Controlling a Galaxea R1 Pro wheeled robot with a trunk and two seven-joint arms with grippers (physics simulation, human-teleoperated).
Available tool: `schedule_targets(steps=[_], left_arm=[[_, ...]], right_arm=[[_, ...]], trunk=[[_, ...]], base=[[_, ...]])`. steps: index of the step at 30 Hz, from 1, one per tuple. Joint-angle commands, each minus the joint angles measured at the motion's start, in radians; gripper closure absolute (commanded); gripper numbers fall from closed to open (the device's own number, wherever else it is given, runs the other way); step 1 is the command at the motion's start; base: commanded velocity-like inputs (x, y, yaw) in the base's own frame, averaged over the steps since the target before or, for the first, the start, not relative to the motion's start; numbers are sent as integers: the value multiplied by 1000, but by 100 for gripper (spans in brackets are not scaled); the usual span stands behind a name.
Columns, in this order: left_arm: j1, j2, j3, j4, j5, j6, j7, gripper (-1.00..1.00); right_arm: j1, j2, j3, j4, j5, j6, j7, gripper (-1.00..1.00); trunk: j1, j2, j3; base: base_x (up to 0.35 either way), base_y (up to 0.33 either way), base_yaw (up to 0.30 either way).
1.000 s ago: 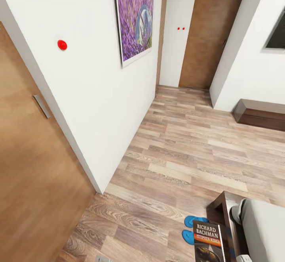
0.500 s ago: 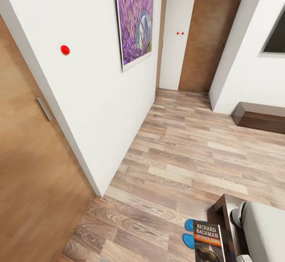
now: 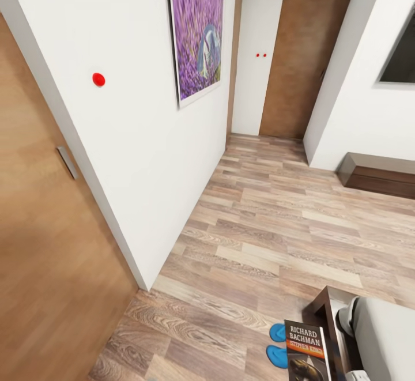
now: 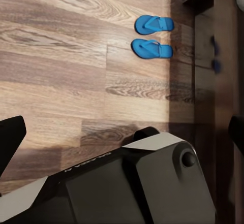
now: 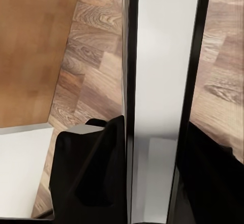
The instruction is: In the bedroom, move the book from the bed onto either nightstand, and place the two sandals side by side next to the bed.
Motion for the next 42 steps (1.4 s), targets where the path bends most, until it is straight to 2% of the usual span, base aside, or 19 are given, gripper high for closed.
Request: schedule_targets(steps=[1, 6, 11, 17, 22, 26, 39, 42], left_arm=[[-1, 0, -2, 0, -2, -5, -2, -100], [-1, 0, -2, -1, -3, -5, -4, -100], [-1, 1, 1, -1, -2, -5, 0, -100], [-1, 5, 3, -2, -6, -6, 3, -100], [-1, 52, 5, -5, -7, -5, 2, -100], [-1, 65, 4, -6, -11, -6, 2, -100], [0, 71, -1, 3, -19, -9, 5, -100], [1, 69, 0, 34, -18, -48, 6, -100]], right_arm=[[-1, -1, 8, 0, -10, 2, 0, 100], [-1, 0, 8, 0, -11, 2, -5, 100], [-1, 21, 7, 0, -11, 2, -6, 100], [-1, 28, 7, 0, -10, 2, 0, 100], [-2, 29, 7, -1, -12, 2, 6, 100], [-2, 28, 6, -1, -14, 2, 7, 100], [-2, 22, 5, -1, -16, 5, 9, 100], [-2, 19, 5, -1, -17, 5, 9, 100]], trunk=[[0, -1, 0], [0, -1, 8], [0, -1, 16], [0, -1, 26], [0, -1, 34], [0, -1, 39], [0, -1, 59], [0, -1, 63]], base=[[0, 0, 0], [0, 0, 0], [0, 0, 0], [0, 0, 0], [0, 0, 0], [0, 0, 0], [0, 0, 0], [0, 0, 0]])
